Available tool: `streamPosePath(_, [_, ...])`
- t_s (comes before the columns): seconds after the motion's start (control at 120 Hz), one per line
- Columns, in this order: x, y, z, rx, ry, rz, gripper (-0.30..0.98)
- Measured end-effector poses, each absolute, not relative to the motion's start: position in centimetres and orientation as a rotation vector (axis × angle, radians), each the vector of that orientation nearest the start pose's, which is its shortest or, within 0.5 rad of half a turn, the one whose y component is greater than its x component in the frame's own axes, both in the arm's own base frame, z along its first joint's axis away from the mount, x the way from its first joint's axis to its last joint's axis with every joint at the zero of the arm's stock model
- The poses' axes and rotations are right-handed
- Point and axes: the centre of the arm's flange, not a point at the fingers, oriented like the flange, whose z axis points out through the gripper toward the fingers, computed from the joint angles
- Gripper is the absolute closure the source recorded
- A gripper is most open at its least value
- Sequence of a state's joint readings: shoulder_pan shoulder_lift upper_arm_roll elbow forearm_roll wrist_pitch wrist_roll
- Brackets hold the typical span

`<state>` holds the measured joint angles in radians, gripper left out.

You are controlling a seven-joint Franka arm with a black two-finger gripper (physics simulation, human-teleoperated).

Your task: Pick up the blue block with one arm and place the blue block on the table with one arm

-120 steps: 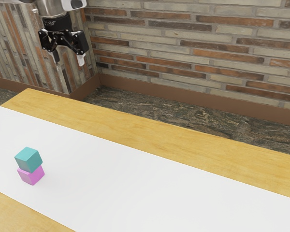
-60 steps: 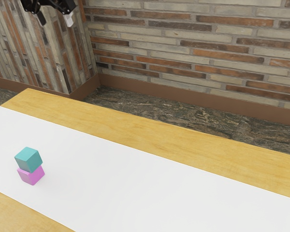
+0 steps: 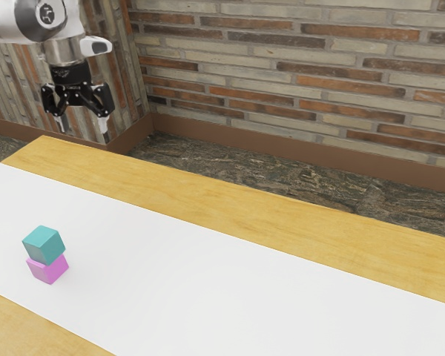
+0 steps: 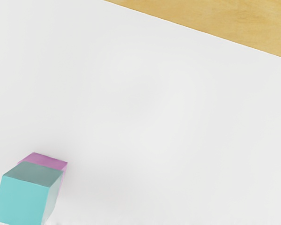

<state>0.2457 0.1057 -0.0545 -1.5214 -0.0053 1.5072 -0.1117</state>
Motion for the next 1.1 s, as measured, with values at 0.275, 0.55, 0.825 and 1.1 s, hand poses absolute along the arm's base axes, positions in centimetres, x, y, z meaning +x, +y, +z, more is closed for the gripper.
streamPosePath(0.275, [57.0,11.8,47.2,-3.121,-0.426,0.133,0.0])
streamPosePath(0.55, [55.9,14.5,43.3,-3.088,-0.516,0.134,0.0])
streamPosePath(0.825, [55.3,17.1,38.8,-3.048,-0.565,0.177,0.0])
streamPosePath(1.1, [50.8,16.2,39.6,-3.019,-0.543,0.133,0.0])
